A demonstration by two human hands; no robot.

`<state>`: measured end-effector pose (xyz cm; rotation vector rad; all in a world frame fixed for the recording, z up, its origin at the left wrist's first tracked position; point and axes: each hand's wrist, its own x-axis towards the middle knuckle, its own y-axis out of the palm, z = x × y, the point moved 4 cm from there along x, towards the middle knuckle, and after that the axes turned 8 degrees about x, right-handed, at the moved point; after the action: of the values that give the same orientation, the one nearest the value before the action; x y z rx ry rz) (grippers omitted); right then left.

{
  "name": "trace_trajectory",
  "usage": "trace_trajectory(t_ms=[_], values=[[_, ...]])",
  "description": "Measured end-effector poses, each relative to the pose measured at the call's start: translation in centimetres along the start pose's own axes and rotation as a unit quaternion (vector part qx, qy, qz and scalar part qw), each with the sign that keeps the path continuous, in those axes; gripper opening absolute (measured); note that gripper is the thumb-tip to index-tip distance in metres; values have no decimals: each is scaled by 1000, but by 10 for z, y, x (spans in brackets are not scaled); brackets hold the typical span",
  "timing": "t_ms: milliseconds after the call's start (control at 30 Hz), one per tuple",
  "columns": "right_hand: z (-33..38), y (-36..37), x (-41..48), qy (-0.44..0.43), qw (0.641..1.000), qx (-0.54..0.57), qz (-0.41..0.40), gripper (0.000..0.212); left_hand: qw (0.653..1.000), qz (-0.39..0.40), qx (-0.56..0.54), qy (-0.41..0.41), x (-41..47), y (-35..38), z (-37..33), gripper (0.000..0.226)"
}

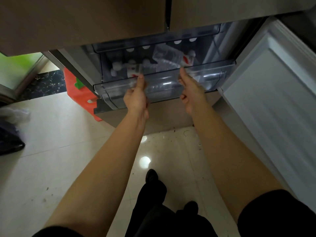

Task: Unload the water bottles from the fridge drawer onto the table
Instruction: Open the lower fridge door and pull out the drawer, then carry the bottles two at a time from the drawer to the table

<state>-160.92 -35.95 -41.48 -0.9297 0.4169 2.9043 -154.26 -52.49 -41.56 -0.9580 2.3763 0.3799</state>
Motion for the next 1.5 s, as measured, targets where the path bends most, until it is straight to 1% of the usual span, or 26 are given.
trace_trajectory(t_ms=[67,133,233,400,533,633,700,733,800,833,900,933,967,1033,1100,1133,1167,1200,1267,1300,1333,1367,1400,1467,1500], values=[[-7,-10,-11,2,1000,-3,8,46,1000,-9,11,-3,-11,-6,7,55],[-13,-19,-22,6,1000,0,11,44,1000,-16,16,-10,-26,-11,15,59],[-23,-34,-37,13,1000,6,4,30,999,-20,17,-23,-50,-18,28,52],[-43,-59,-65,21,1000,10,-6,32,999,-23,26,-24,-82,-34,47,28],[-43,-64,-82,20,1000,4,-3,28,999,-33,36,-20,-95,-39,50,29],[-34,-62,-88,24,1000,-19,-3,30,997,-29,60,-29,-98,-40,45,33],[-28,-62,-94,14,998,-54,-7,31,992,-24,122,-28,-101,-42,40,42],[-23,-64,-96,1,996,-91,-13,32,986,-25,163,-16,-103,-45,37,46],[-12,-71,-97,-30,976,-215,-21,41,969,-40,240,41,-104,-51,30,45],[-7,-74,-98,-45,956,-289,-20,50,957,-49,275,81,-103,-54,25,45],[6,-75,-98,-85,909,-409,-23,66,924,-63,342,160,-101,-58,11,49],[15,-72,-97,-115,889,-442,-29,68,907,-67,367,196,-97,-58,2,47],[23,-68,-96,-147,875,-461,-34,65,893,-70,381,229,-93,-57,-7,43],[42,-53,-93,-212,854,-473,-37,50,868,-66,404,281,-80,-51,-30,33],[57,-35,-85,-253,843,-475,-13,31,833,-35,461,303,-59,-43,-48,26],[59,-28,-77,-261,840,-476,3,26,810,-13,504,300,-44,-40,-52,29],[59,-22,-66,-260,837,-482,20,24,782,9,552,288,-27,-39,-52,35],[57,-17,-55,-245,831,-499,36,26,748,32,605,272,-10,-39,-50,42],[49,-7,-34,-193,807,-552,81,44,664,84,702,244,16,-39,-42,58],[43,-4,-27,-168,792,-576,108,55,632,111,730,234,24,-37,-37,65],[38,1,-20,-143,780,-594,134,65,612,133,745,230,31,-35,-34,71],[32,4,-15,-114,772,-605,157,74,594,143,756,235,37,-31,-33,74],[26,8,-10,-89,762,-619,169,82,567,146,771,249,43,-28,-33,75],[20,12,-2,-66,737,-653,164,94,483,148,817,279,51,-19,-32,75],[18,14,2,-62,721,-672,156,96,445,153,834,288,54,-14,-31,78]])
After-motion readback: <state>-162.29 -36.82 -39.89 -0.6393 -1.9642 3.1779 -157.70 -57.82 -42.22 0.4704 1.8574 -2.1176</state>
